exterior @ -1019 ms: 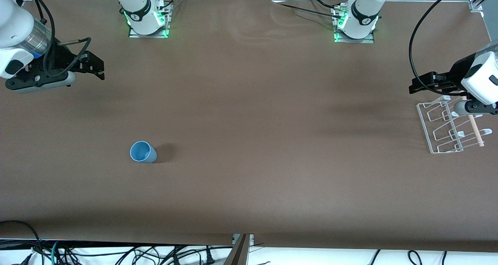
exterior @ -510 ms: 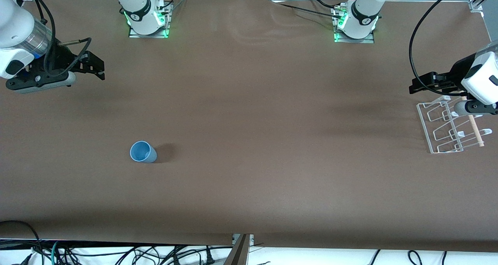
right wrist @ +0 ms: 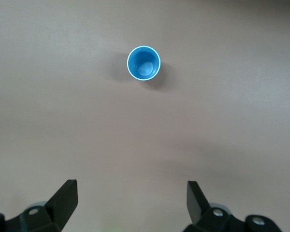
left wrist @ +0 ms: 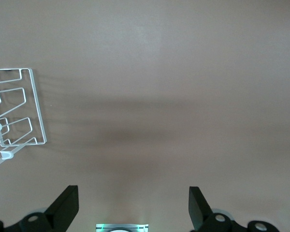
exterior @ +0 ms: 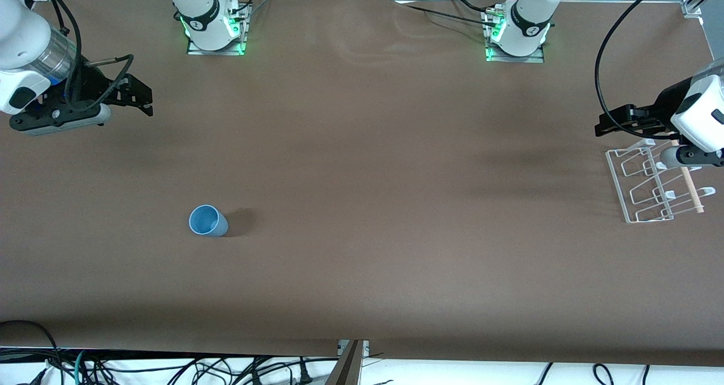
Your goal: Transfer cup to left arm and place on rack
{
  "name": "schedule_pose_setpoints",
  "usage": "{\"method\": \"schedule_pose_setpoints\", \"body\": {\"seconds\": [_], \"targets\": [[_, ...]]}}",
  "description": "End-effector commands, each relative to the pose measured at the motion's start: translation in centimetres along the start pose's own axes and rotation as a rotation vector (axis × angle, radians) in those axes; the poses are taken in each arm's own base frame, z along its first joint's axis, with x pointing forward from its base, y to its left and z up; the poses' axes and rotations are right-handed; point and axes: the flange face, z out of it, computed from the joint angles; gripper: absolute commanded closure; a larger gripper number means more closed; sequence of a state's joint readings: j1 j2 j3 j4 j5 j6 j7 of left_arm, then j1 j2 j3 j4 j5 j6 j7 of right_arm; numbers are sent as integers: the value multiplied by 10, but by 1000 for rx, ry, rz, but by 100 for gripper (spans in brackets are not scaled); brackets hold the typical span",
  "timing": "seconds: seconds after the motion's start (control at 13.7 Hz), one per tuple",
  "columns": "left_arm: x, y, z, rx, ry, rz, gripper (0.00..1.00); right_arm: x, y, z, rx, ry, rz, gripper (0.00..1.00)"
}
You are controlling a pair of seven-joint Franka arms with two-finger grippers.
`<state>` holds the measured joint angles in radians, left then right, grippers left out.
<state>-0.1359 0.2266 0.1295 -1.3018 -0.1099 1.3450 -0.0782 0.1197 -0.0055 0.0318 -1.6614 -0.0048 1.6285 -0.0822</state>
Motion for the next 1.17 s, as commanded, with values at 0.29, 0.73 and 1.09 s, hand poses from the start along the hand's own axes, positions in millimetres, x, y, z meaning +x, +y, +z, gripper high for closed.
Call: {"method": "schedule_pose_setpoints", "body": {"seconds": [0.29,0.73,1.09], "targets": [[1,1,-8,15,7,-13,0,-1,0,-2,-4,-2,-3,0],[1,1,-8,15,7,-13,0,-1,0,-2,-4,-4,-3,0],[1,1,-8,15,8,-13,0,-1,1,7,-11,-12,6,0]]}}
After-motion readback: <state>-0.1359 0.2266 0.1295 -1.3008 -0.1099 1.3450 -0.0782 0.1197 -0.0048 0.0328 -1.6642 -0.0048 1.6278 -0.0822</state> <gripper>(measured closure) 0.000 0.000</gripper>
